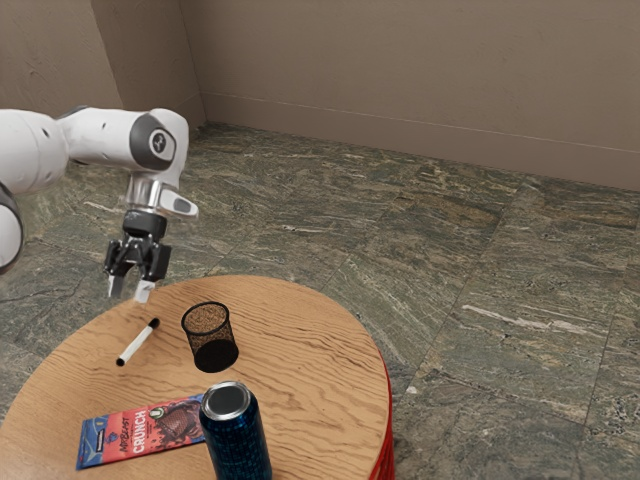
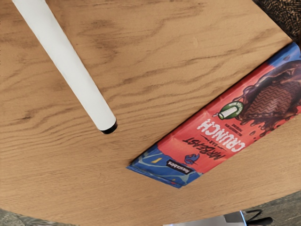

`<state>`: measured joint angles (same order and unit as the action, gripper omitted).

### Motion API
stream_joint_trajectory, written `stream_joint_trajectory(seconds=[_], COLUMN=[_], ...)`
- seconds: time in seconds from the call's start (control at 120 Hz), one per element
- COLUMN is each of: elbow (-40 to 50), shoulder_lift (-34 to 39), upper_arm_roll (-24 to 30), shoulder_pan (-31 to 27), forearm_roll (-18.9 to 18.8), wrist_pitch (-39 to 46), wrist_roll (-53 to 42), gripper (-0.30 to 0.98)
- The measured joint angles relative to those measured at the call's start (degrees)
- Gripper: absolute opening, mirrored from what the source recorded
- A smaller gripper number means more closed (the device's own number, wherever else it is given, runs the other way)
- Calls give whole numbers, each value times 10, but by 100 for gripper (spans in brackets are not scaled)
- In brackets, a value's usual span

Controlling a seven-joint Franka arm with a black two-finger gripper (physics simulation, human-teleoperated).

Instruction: Take the marker out of the pen holder and place it to the left of the pen holder.

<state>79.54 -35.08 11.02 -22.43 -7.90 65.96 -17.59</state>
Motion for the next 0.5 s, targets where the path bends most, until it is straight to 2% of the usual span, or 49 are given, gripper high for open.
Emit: stream_joint_trajectory(seconds=[0.258,0.333,0.5], elbow=[18,13,-38], shoulder_lift=[165,192,207], upper_arm_roll=[125,138,147], shoulder_pan=[2,19,99], forearm_roll=[0,-10,-42], wrist_pitch=[77,96,120], wrist_roll=[5,0,-14], gripper=[64,65,67])
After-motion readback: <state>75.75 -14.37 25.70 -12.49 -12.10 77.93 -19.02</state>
